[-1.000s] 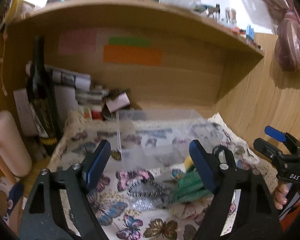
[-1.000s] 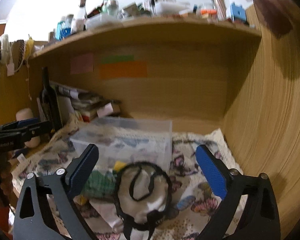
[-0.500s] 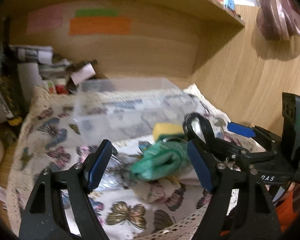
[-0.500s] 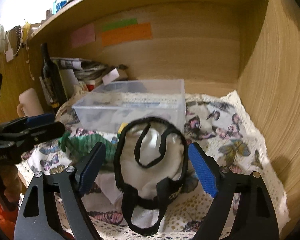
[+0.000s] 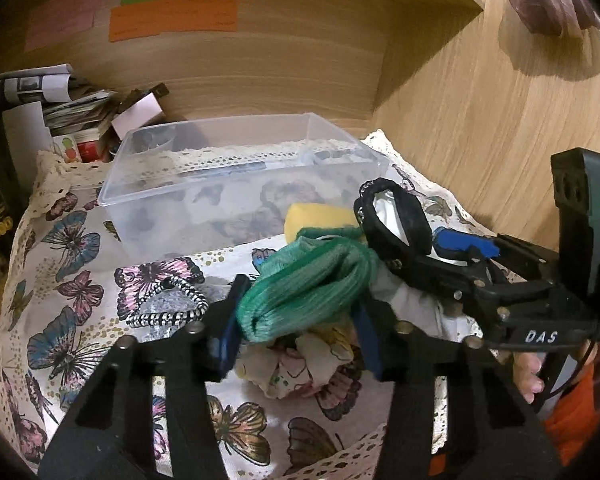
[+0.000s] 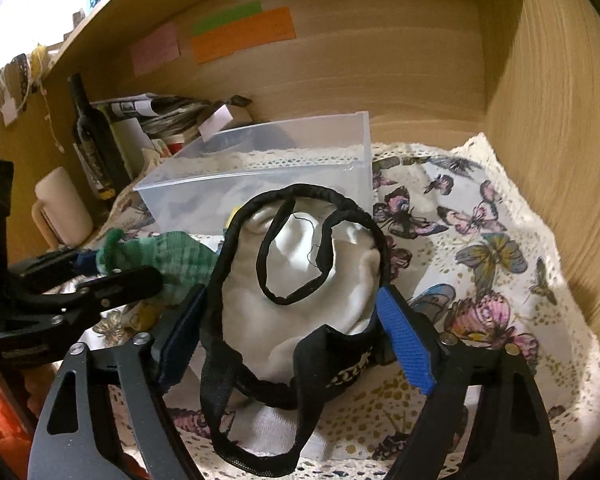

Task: Organize soft objects
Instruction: 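Grasp the green knit glove with the left tool while the right tool grasps the black-strapped white mask, then carry the glove and mask into the clear box and open both tools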

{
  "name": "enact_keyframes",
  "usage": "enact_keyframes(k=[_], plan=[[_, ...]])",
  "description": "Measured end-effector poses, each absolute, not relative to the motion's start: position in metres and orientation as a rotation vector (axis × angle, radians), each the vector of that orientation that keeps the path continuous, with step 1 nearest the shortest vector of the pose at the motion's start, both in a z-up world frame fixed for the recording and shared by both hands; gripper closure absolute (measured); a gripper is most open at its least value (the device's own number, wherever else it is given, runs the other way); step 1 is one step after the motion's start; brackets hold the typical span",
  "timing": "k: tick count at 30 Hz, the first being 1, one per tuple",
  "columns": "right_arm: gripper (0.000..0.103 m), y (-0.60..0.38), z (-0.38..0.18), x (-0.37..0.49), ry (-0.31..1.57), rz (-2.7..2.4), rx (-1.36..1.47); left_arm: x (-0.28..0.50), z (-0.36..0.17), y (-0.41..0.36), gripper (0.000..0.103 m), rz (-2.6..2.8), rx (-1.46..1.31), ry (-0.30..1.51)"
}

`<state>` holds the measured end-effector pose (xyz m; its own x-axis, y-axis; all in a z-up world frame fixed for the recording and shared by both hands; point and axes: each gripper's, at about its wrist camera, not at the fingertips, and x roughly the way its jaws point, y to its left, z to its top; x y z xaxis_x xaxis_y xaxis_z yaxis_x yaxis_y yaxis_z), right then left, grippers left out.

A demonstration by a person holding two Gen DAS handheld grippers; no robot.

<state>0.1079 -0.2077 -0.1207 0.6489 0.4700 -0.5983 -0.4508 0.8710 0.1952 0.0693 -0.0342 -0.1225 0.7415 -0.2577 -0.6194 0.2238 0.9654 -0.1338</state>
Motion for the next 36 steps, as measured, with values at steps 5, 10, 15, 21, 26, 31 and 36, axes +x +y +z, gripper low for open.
enact_keyframes(k=[5, 10, 15, 21, 26, 31, 36], plan=[[0.062, -0.209, -0.118, 0.108, 0.693, 0.569, 0.059, 0.068, -0.12, -0.032, 0.065, -0.264, -0.058, 0.665], [0.085, -0.202, -0.114, 0.105, 0.676, 0.593, 0.039, 0.066, -0.109, -0.028, 0.072, -0.259, -0.062, 0.629], [0.093, -0.2, -0.106, 0.101, 0.639, 0.593, 0.017, 0.063, -0.095, -0.02, 0.075, -0.243, -0.07, 0.579], [0.094, -0.202, -0.091, 0.101, 0.585, 0.592, 0.031, 0.064, -0.078, -0.007, 0.075, -0.212, -0.098, 0.527], [0.094, -0.2, -0.07, 0.1, 0.512, 0.59, 0.018, 0.068, -0.063, 0.005, 0.075, -0.178, -0.11, 0.481], [0.094, -0.196, -0.049, 0.104, 0.441, 0.596, -0.001, 0.077, -0.051, 0.017, 0.075, -0.14, -0.113, 0.446], [0.094, -0.187, -0.031, 0.117, 0.384, 0.593, -0.043, 0.091, -0.042, 0.03, 0.075, -0.099, -0.11, 0.433]])
